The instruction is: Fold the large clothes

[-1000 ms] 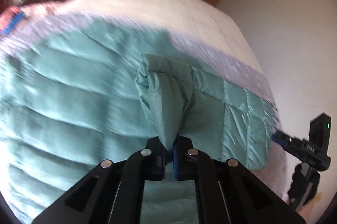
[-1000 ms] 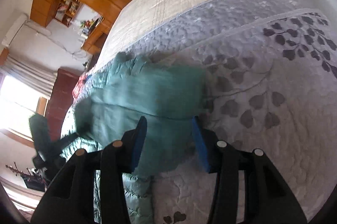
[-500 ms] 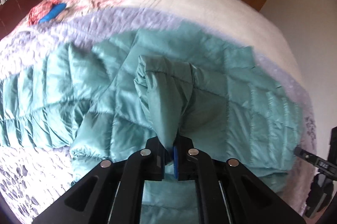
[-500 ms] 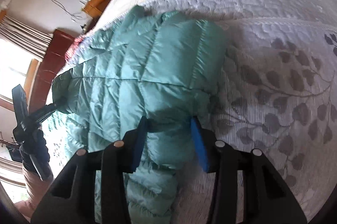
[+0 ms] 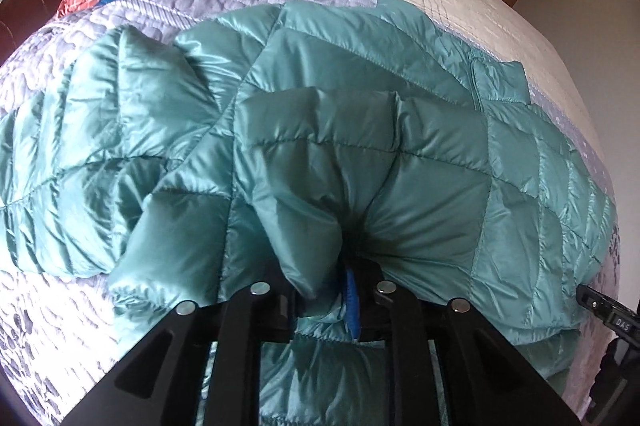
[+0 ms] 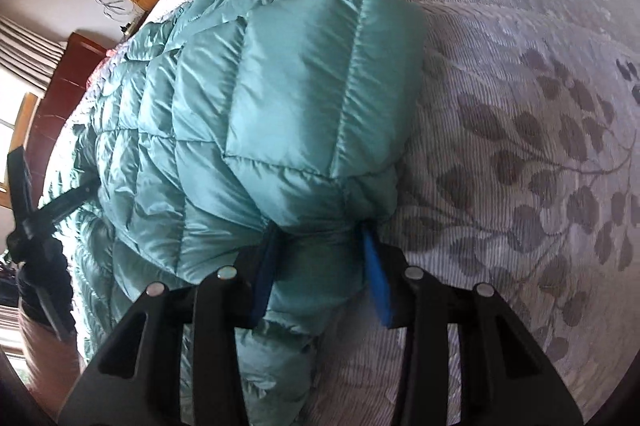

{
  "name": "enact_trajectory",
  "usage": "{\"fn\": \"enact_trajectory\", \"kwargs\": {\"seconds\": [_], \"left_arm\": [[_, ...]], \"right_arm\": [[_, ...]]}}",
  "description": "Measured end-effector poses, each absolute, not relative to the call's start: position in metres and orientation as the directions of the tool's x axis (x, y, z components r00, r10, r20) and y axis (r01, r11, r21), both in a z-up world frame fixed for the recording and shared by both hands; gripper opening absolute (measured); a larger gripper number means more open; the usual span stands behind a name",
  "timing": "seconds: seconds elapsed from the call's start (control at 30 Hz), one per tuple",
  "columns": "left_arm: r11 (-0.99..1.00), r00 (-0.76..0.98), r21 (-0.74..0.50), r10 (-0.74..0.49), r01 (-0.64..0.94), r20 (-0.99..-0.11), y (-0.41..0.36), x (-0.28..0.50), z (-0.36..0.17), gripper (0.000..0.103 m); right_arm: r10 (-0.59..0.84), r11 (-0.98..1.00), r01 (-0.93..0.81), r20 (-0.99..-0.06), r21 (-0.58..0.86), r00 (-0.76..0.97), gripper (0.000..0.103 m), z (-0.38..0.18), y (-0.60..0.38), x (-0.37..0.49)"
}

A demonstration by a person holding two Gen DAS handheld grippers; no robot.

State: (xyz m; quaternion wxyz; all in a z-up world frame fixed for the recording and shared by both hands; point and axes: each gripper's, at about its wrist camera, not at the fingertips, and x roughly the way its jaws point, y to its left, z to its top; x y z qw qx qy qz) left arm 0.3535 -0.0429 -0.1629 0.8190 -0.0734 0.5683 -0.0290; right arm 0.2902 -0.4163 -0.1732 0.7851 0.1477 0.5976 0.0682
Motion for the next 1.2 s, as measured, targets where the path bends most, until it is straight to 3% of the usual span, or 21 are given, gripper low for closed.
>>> {"fn": "enact_trajectory", "kwargs": {"seconds": [0.03, 0.1, 0.17, 0.23, 0.4, 0.77, 1.2], "left_arm": [[0.989, 0.351, -0.144, -0.121, -0.041, -0.928, -0.041, 0.351, -0.158, 0.027], [0.991, 0.369, -0.119, -0.089, -0.061, -0.925, -0.036, 0.346, -0.146, 0.047], [0.994, 0.412, -0.092, -0.059, -0.061, -0.909, -0.034, 0.340, -0.131, 0.052], [0.998, 0.459, -0.052, -0.025, -0.048, -0.888, -0.039, 0.332, -0.114, 0.052], [0.993, 0.489, -0.107, -0.116, 0.046, -0.865, -0.073, 0.333, -0.097, 0.052], [0.991, 0.364, -0.116, -0.131, 0.061, -0.922, -0.095, 0.365, -0.159, 0.053], [0.987, 0.358, -0.133, -0.157, 0.091, -0.921, -0.090, 0.367, -0.176, 0.053]], "right_arm": [[0.260, 0.955, 0.068, -0.923, 0.290, 0.283, 0.040, -0.167, -0.415, 0.290], [0.196, 0.973, 0.054, -0.928, 0.224, 0.316, 0.041, -0.151, -0.411, 0.284], [0.116, 0.990, 0.035, -0.926, 0.138, 0.360, 0.041, -0.130, -0.403, 0.277], [0.093, 0.994, 0.015, -0.915, 0.108, 0.392, 0.042, -0.114, -0.395, 0.273], [0.115, 0.993, -0.035, -0.904, 0.110, 0.411, 0.038, -0.100, -0.373, 0.278], [0.134, 0.991, -0.012, -0.944, 0.137, 0.301, 0.033, -0.153, -0.361, 0.306], [0.165, 0.986, -0.007, -0.947, 0.169, 0.275, 0.032, -0.172, -0.364, 0.313]]}}
